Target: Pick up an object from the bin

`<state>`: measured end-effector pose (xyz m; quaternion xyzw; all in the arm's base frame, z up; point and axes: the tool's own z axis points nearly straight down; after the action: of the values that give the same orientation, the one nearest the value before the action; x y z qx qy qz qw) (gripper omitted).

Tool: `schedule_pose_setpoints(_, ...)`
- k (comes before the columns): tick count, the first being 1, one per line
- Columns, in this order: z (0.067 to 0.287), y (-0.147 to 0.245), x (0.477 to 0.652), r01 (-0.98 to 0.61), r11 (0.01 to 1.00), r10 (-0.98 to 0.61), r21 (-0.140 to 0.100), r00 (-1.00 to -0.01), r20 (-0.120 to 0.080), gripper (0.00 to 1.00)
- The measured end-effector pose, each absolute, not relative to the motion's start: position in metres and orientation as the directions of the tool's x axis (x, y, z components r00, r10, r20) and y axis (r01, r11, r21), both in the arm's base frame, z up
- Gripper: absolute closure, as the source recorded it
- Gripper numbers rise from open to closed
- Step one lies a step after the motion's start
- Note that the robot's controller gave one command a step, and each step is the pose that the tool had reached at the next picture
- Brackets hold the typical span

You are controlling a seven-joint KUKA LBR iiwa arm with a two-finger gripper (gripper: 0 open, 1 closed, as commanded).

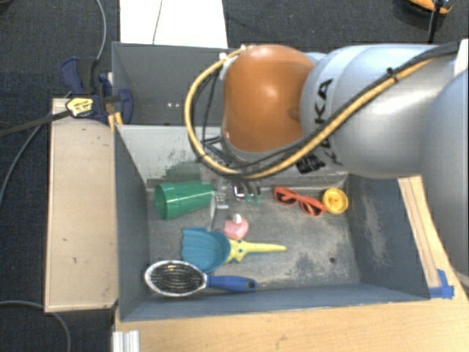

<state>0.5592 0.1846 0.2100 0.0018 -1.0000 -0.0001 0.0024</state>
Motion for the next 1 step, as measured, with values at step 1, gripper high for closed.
schedule_pose_setpoints(1,0.215,0.1834,0.5608,0.002,1.0,0.002,0.002,-1.0,-0.003,0.0)
